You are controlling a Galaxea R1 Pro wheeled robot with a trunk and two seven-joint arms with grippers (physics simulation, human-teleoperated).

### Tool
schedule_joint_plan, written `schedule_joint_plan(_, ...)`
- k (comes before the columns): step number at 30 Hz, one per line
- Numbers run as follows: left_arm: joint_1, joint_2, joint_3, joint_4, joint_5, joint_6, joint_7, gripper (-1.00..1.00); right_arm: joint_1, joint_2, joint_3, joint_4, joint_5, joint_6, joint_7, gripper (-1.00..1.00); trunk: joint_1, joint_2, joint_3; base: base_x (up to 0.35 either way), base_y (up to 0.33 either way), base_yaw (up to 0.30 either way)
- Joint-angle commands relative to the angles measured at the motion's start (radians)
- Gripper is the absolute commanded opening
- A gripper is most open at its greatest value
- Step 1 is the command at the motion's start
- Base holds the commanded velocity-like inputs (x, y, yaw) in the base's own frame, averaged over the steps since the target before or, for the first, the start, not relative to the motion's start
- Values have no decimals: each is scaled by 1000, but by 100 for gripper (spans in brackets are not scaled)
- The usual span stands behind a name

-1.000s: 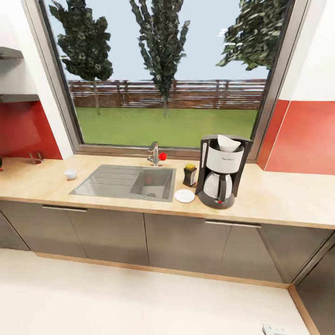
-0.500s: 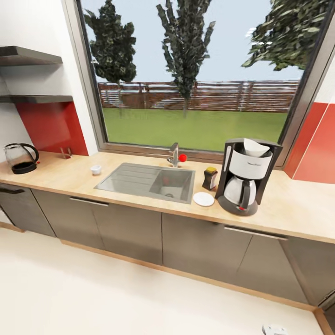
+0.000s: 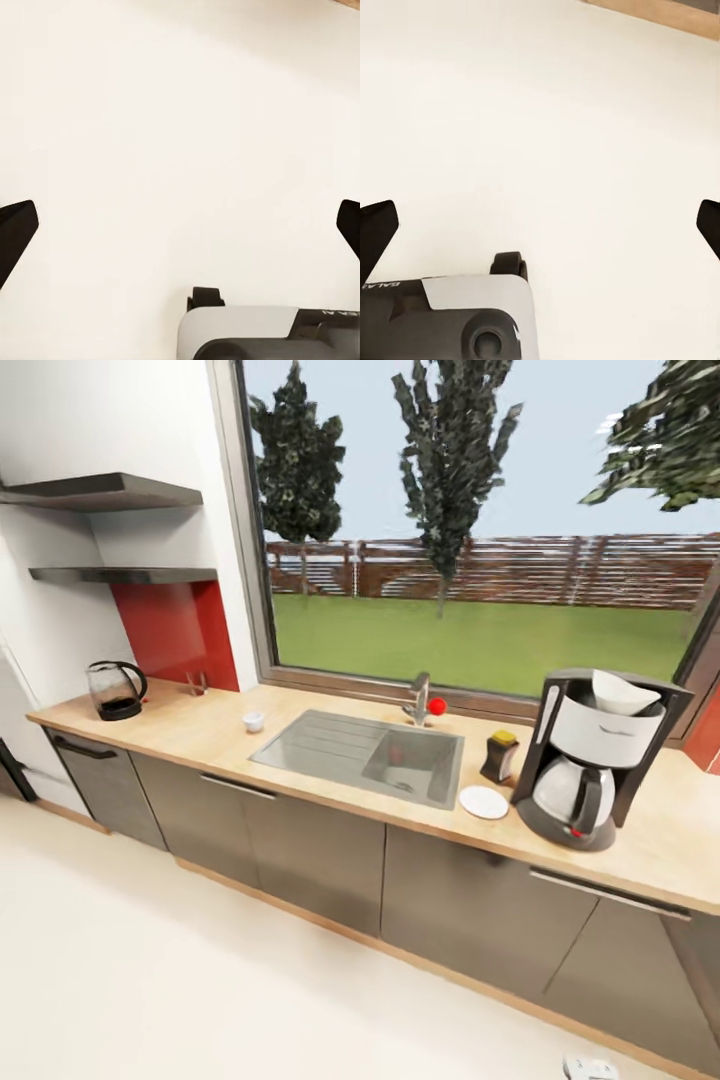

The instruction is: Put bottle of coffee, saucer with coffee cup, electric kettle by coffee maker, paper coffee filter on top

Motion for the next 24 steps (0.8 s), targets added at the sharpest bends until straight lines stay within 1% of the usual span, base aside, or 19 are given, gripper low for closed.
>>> schedule_joint_plan(1,-1,0,9,1,-10,-3,-4,100,-1,-1,8,0,-11,0,3,100,1,-2,-2,272,0,278)
schedule_joint_plan(15,-1,0,11,2,-7,-2,-2,100,-1,-1,8,0,-11,0,3,100,1,-2,6,302,2,278)
schedule_joint_plan(24,0,1,12,2,-7,-4,-2,100,-1,-1,8,0,-11,1,4,100,1,-2,10,308,154,278)
